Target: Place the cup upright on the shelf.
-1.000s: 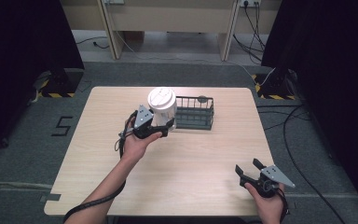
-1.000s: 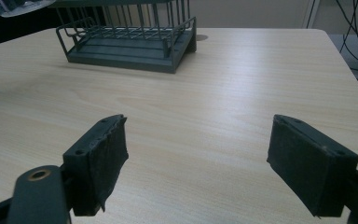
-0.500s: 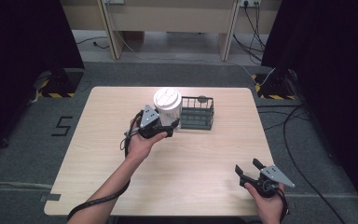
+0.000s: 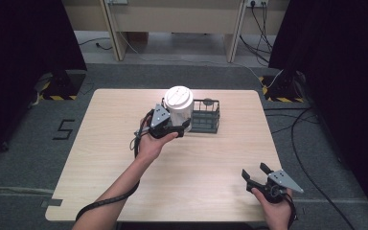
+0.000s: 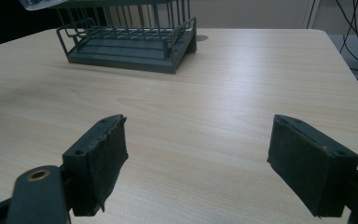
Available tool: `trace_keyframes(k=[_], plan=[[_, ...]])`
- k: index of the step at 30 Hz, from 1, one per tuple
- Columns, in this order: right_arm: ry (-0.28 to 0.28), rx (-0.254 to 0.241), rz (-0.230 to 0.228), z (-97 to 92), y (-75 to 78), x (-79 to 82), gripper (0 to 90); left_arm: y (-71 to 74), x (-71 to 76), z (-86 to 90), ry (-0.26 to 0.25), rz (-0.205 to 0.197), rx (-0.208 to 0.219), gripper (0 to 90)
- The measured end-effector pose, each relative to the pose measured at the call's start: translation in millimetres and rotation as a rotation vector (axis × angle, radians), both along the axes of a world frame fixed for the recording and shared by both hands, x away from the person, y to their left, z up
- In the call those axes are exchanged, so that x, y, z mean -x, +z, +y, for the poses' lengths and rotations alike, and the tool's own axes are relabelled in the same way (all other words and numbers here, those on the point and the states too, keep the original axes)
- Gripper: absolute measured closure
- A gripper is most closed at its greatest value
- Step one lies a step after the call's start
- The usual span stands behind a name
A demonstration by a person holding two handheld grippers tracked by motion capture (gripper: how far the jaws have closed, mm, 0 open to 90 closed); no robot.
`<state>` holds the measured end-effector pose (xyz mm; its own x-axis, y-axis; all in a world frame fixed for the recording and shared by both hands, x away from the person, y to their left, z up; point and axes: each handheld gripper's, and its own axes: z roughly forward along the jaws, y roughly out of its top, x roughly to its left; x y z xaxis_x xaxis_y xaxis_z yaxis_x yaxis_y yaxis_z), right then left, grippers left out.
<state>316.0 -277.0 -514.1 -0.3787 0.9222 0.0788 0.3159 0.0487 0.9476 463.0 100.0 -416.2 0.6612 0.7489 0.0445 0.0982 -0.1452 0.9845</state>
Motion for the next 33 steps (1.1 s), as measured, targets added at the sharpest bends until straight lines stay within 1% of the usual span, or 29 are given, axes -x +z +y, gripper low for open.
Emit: trace_keyframes(k=[1, 8, 10, 12, 14, 17, 19, 20, 23, 26, 27, 33], plan=[[0.0, 0.001, 0.001, 0.4, 0.0, 0.1, 19.6, 0.9, -1.1, -1.5, 0.001, -0.001, 0.008, 17.9], [-0.002, 0.005, 0.002, 0.9, 0.1, 0.3, 19.4, 4.0, -3.9, -3.5, -0.002, -0.005, 0.007, 17.9], [-0.002, 0.005, 0.001, 0.8, 0.1, 0.4, 19.3, 4.9, -5.9, -4.9, -0.001, -0.003, 0.015, 17.9], [-0.002, 0.002, 0.002, 0.6, 0.0, 0.2, 19.4, 5.8, -7.5, -5.5, -0.001, -0.005, 0.008, 17.9], [-0.002, 0.002, 0.001, 0.5, 0.0, 0.2, 19.4, 6.9, -8.8, -7.0, 0.0, -0.006, 0.014, 17.9], [-0.001, 0.001, 0.001, 0.5, 0.0, 0.1, 19.4, 9.2, -10.9, -9.5, 0.001, -0.009, 0.012, 17.9], [-0.003, 0.0, 0.002, 0.3, 0.0, 0.1, 19.4, 11.5, -13.1, -11.2, -0.002, -0.012, 0.001, 17.9], [-0.002, 0.001, 0.001, 0.4, 0.0, 0.1, 19.5, 12.1, -13.8, -12.3, -0.002, -0.013, 0.007, 17.9], [-0.003, 0.001, 0.0, -0.1, 0.0, -0.2, 19.8, 15.2, -17.0, -14.7, -0.003, -0.019, -0.001, 17.9], [-0.004, -0.002, 0.002, -0.1, 0.0, 0.1, 19.8, 17.2, -20.2, -17.7, -0.002, -0.021, 0.001, 17.9], [-0.005, 0.004, -0.003, -0.3, 0.0, 0.0, 19.7, 17.5, -21.3, -18.7, -0.003, -0.02, 0.0, 17.9], [-0.002, 0.0, 0.002, 0.2, 0.0, 0.0, 19.8, 16.7, -27.3, -22.9, 0.006, -0.02, -0.016, 17.9]])
